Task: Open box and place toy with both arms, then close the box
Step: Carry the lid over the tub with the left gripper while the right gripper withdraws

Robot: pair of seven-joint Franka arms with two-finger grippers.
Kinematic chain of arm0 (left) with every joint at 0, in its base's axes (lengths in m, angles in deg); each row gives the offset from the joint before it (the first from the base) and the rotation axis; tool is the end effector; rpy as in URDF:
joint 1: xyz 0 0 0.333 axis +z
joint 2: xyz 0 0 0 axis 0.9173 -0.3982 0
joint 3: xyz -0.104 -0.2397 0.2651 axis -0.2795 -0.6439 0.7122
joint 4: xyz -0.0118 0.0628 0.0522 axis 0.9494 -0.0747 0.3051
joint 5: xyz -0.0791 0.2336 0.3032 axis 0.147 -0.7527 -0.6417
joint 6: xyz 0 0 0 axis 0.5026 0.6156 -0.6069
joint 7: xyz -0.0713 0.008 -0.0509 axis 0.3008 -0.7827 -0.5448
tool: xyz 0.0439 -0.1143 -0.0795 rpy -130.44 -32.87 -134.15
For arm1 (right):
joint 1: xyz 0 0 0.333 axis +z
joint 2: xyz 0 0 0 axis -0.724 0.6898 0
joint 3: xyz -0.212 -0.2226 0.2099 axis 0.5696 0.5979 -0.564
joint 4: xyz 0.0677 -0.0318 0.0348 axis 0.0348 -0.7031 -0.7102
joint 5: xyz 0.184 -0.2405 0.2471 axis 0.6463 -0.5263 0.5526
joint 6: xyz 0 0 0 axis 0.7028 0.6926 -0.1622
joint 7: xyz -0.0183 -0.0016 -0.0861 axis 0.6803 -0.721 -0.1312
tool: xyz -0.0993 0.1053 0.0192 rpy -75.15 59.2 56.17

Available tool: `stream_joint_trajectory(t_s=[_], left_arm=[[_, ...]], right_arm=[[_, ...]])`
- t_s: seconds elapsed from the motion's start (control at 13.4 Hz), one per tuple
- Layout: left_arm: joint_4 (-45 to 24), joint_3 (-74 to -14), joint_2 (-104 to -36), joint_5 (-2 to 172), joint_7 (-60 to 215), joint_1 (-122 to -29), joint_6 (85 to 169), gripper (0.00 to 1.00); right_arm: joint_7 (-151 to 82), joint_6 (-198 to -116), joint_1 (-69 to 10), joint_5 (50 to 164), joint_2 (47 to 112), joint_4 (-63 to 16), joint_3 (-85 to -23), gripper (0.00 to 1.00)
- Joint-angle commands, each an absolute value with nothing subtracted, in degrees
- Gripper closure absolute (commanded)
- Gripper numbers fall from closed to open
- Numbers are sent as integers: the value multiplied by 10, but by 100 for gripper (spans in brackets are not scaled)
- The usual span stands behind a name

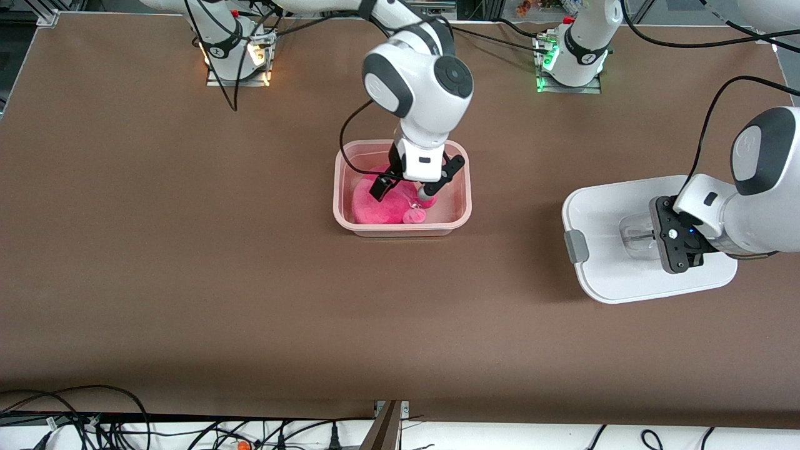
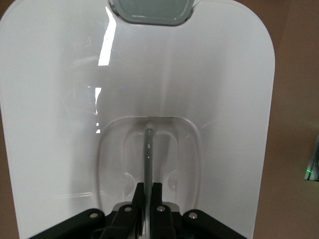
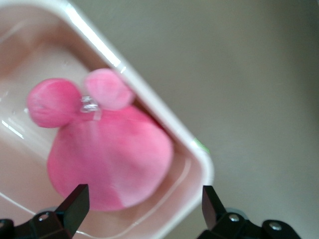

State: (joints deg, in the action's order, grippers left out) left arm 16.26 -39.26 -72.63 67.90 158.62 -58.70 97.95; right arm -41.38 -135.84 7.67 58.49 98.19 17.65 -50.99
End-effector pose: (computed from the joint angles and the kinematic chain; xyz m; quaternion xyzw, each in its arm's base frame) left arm 0.6892 -0.0135 0.4743 0.7610 -0.6388 -0.0996 0.0536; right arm 0.5339 0.5633 0.4220 0.9064 0.3937 0.0178 0.1521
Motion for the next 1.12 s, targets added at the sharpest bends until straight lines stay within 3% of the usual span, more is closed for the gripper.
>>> stream_joint_trajectory(t_s=[0.0,0.22,0.6,0.9,1.04], left_arm=[[166,-397,-722,679,1596,-606,970,100],[170,-399,-724,685,1589,-637,978,100],[166,-399,-738,711,1560,-709,1000,100],[166,-398,-747,709,1500,-791,1000,100],[166,-398,-753,712,1467,-835,1018,100]], right_arm=[[-424,-1348,53,611,913,162,-505,0],[-431,-1293,3,675,860,155,-472,0],[-442,-1295,-2,813,727,5,-303,0],[-452,-1283,-105,803,627,-97,-335,0],[-453,-1283,-190,787,616,-110,-399,0]])
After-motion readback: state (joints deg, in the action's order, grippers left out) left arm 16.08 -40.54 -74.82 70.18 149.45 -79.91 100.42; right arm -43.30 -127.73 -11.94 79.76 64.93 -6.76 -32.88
